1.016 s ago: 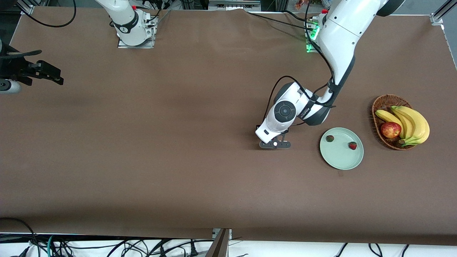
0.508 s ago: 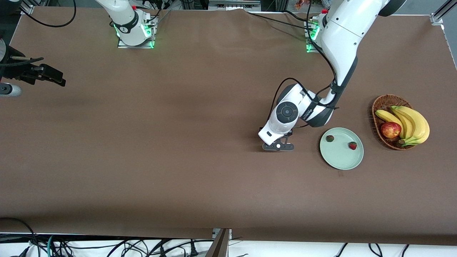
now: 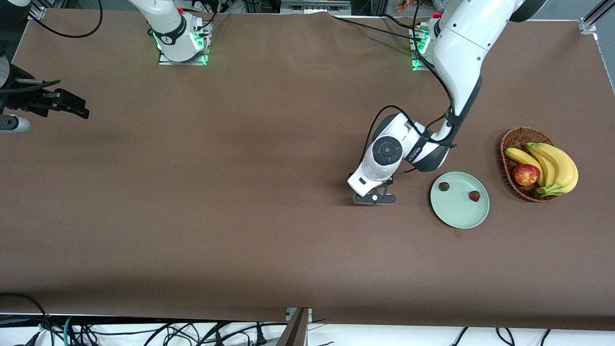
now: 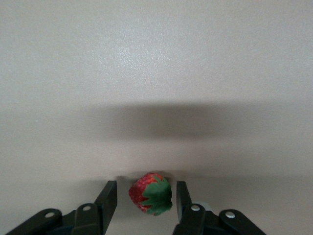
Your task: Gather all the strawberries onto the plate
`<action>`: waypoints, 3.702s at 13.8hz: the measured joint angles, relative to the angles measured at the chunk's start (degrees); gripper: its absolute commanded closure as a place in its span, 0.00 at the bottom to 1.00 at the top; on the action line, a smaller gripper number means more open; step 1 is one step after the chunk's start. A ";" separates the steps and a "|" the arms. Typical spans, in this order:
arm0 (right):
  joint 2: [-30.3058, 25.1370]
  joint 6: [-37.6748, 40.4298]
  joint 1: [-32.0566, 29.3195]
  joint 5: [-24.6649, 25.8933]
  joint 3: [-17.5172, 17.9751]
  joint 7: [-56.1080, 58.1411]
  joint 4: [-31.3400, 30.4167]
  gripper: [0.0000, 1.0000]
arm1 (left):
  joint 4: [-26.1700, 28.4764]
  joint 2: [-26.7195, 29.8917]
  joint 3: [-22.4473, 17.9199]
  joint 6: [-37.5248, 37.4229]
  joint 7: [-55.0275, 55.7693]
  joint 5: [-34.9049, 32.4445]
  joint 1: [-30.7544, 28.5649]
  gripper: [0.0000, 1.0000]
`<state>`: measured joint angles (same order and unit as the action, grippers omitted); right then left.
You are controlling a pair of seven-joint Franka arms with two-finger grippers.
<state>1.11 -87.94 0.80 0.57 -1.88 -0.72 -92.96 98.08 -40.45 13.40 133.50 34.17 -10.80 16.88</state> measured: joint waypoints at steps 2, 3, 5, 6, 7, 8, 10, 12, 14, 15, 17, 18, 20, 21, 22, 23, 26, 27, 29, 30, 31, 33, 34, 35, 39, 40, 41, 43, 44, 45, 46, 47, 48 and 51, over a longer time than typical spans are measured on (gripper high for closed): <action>0.00 -0.14 0.00 0.00 0.01 0.03 0.00 0.00 | 0.09 -0.01 0.00 0.00 0.00 0.00 0.00 0.46; 0.01 -0.21 0.00 0.01 0.01 0.04 0.00 0.00 | 0.20 -0.02 0.00 0.00 0.00 -0.01 0.00 0.50; 0.01 -0.25 0.00 0.01 0.01 0.06 0.01 0.00 | 0.34 -0.04 0.00 0.00 0.00 -0.01 0.02 0.59; 0.01 -0.25 0.00 0.01 0.01 0.06 0.01 0.00 | 0.40 -0.08 0.01 0.00 0.00 -0.01 0.03 0.65; 0.01 -0.25 0.00 0.01 0.02 0.07 0.01 0.00 | 0.45 -0.17 0.02 0.00 0.00 -0.01 0.03 0.74; 0.01 -0.25 0.00 0.01 0.03 0.07 0.01 0.00 | 0.40 -0.13 0.01 -0.02 0.00 -0.19 0.03 0.81; 0.01 -0.25 0.00 0.01 0.16 0.10 0.02 0.00 | 0.38 -0.15 0.02 -0.03 0.00 -0.27 0.04 0.88; 0.01 -0.25 0.00 0.01 0.26 0.10 0.04 0.00 | 0.32 -0.11 0.02 -0.06 0.04 -0.26 0.00 0.89; 0.01 -0.25 0.00 0.01 0.29 0.10 0.04 0.00 | -0.27 0.30 -0.05 -1.70 0.08 -0.26 -0.28 0.89; 0.01 -0.25 0.00 0.01 0.30 0.11 0.05 0.00 | -1.19 0.91 -0.16 -4.57 -0.02 -0.27 -0.77 0.89; 0.01 -0.25 0.00 0.01 0.32 0.11 0.07 0.00 | -3.52 3.48 -0.34 -13.51 -3.71 -0.41 -2.86 0.89; 0.01 -0.25 0.00 0.01 0.33 0.11 0.07 0.00 | -4.31 5.09 -0.46 -17.52 -7.87 -0.45 -4.69 0.89; 0.01 -0.26 0.00 0.01 0.34 0.11 0.08 0.00 | -4.67 7.94 -0.63 -21.32 -18.49 -0.48 -9.95 0.88; 0.01 -0.27 0.00 0.01 0.34 0.11 0.09 0.00 | -4.65 8.70 -0.70 -22.18 -24.01 -0.49 -12.95 0.88; 0.01 -0.28 0.00 0.01 0.36 0.11 0.10 0.00 | -4.62 8.94 -0.74 -22.43 -28.64 -0.49 -15.64 0.86; 0.01 -0.29 0.01 0.01 0.38 0.12 0.11 0.00 | -4.56 8.89 -0.75 -22.41 -32.89 -0.49 -18.16 0.85; 0.01 -0.32 0.06 0.01 0.64 0.16 0.27 0.00 | -4.24 8.23 -1.01 -18.82 -40.95 -1.82 -21.96 0.82; 0.01 -0.32 0.07 0.01 0.70 0.16 0.33 0.00 | -3.82 7.54 -1.18 -16.82 -43.08 -2.77 -22.95 0.74; 0.01 -0.32 0.07 0.01 0.72 0.16 0.38 0.00 | -3.22 5.20 -1.31 -13.43 -47.05 -2.84 -25.09 0.00; 0.01 -0.32 0.07 0.01 0.73 0.16 0.40 0.00 | -3.21 4.26 -1.30 -12.64 -47.85 -2.84 -25.57 0.00; 0.01 -0.32 0.07 0.01 0.74 0.16 0.40 0.00 | -3.22 3.80 -1.28 -12.27 -48.13 -2.84 -25.67 0.00; 0.01 -0.32 0.07 0.01 0.76 0.17 0.41 0.00 | -3.34 3.84 -0.99 -12.25 -48.17 -2.84 -25.60 0.00; 0.01 -0.32 0.07 0.01 0.77 0.18 0.41 0.00 | -3.55 3.97 -0.80 -12.33 -48.17 -2.84 -25.59 0.00; 0.01 -0.32 0.07 0.01 0.79 0.18 0.41 0.00 | -3.84 4.36 -0.66 -12.86 -48.17 -2.84 -25.59 0.00; 0.01 -0.32 0.08 0.01 0.83 0.23 0.44 0.00 | -6.37 10.07 -0.43 -20.37 -48.17 -2.84 -25.60 0.00; 0.01 -0.32 0.08 0.01 0.83 0.24 0.45 0.00 | -7.68 12.02 -0.44 -22.43 -48.17 -2.84 -25.62 0.00; 0.01 -0.32 0.08 0.01 0.84 0.26 0.46 0.00 | -9.72 13.61 -0.45 -24.49 -48.10 -2.70 -25.64 0.00; 0.01 -0.32 0.08 0.01 0.84 0.28 0.47 0.00 | -16.17 15.47 -0.48 -30.03 -48.04 -0.75 -25.65 0.00; 0.01 -0.32 0.09 0.01 0.84 0.28 0.47 0.00 | -19.87 15.88 -0.43 -34.68 -48.04 -0.08 -25.60 0.00; 0.01 -0.32 0.09 0.01 0.85 0.29 0.47 0.00 | -23.20 16.17 -0.30 -39.85 -47.85 0.34 -25.43 0.00; 0.01 -0.32 0.09 0.01 0.85 0.30 0.47 0.00 | -26.01 16.45 -0.19 -43.95 -47.43 0.68 -25.31 0.00; 0.01 -0.32 0.09 0.01 0.85 0.31 0.48 0.00 | -28.52 16.81 -0.12 -46.48 -46.92 1.08 -25.29 0.00; 0.02 -0.32 0.09 0.01 0.85 0.31 0.49 0.00 | -30.86 17.37 -0.14 -47.93 -46.62 2.12 -25.36 0.00; 0.02 -0.32 0.10 0.01 0.86 0.32 0.50 0.00 | -33.22 20.90 -0.62 -50.75 -45.75 4.11 -25.54 0.00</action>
<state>1.13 -88.26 0.89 0.58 -1.03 -0.39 -92.46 64.86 -19.55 12.79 82.75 -11.58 -6.69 -8.66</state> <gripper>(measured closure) 0.000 0.000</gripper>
